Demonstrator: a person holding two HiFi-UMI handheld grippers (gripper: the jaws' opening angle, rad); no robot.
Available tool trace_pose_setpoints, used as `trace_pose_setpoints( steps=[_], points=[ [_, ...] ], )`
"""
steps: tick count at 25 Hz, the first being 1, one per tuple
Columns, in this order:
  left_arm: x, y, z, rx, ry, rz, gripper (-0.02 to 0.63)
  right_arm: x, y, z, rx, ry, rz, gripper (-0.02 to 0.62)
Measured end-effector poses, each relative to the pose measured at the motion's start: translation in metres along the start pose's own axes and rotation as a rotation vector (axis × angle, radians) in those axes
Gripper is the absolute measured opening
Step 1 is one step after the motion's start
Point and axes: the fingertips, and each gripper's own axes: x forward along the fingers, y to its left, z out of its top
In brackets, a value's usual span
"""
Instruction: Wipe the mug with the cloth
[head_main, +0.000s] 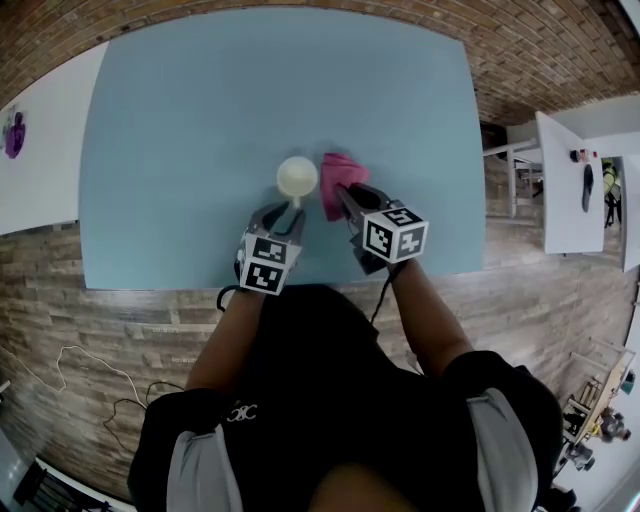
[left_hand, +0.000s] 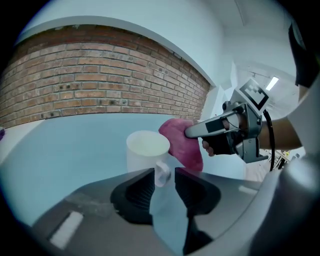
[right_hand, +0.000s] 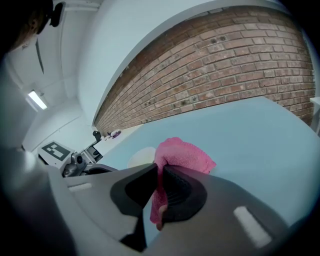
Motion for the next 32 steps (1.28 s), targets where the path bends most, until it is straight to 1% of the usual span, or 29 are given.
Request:
trace_pose_setpoints(
  steps=[3,5,6,7,10,11,12,15,17,20,22,27,30,32],
  points=[
    [0.008,-0.002,-0.002,-0.018,0.024,-0.003,0.153,0.005,0.001,-0.001,-0.001,0.011,0.018,0.037],
    [0.011,-0.001,-0.003,-0.04,0.037,0.007,0.15,0.007,0.002,-0.002,-0.006,0.018,0.032,0.037],
    [0.013,0.0,-0.003,-0.052,0.045,0.016,0.137,0.008,0.002,-0.001,-0.009,0.02,0.038,0.037],
    [0.014,0.002,-0.004,-0.068,0.054,0.022,0.106,0.009,0.003,0.0,-0.012,0.022,0.044,0.037],
    [0.015,0.003,-0.003,-0.149,0.059,0.01,0.093,0.011,0.007,0.007,-0.027,0.023,0.069,0.037],
    [0.015,0.003,-0.001,-0.169,0.057,0.005,0.064,0.013,0.009,0.009,-0.03,0.022,0.079,0.037],
    [0.015,0.004,-0.001,-0.178,0.058,0.002,0.055,0.014,0.01,0.011,-0.031,0.022,0.09,0.037],
    [0.015,0.004,-0.002,-0.168,0.074,-0.009,0.054,0.021,0.016,0.009,-0.042,0.047,0.129,0.037],
    [0.014,0.004,-0.003,-0.162,0.084,-0.018,0.054,0.027,0.023,0.003,-0.083,0.082,0.156,0.037],
    [0.012,0.005,-0.004,-0.162,0.09,-0.02,0.054,0.035,0.031,-0.009,-0.156,0.114,0.165,0.037],
    [0.012,0.006,-0.004,-0.168,0.089,-0.023,0.055,0.038,0.032,-0.012,-0.142,0.109,0.173,0.037],
    [0.012,0.006,-0.005,-0.161,0.097,-0.028,0.055,0.041,0.026,-0.021,-0.048,0.115,0.179,0.037],
    [0.011,0.005,-0.006,-0.16,0.097,-0.04,0.055,0.044,0.028,-0.035,-0.041,0.142,0.181,0.037],
    [0.011,0.005,-0.006,-0.162,0.099,-0.047,0.057,0.047,0.033,-0.046,-0.056,0.176,0.185,0.037]
  ],
)
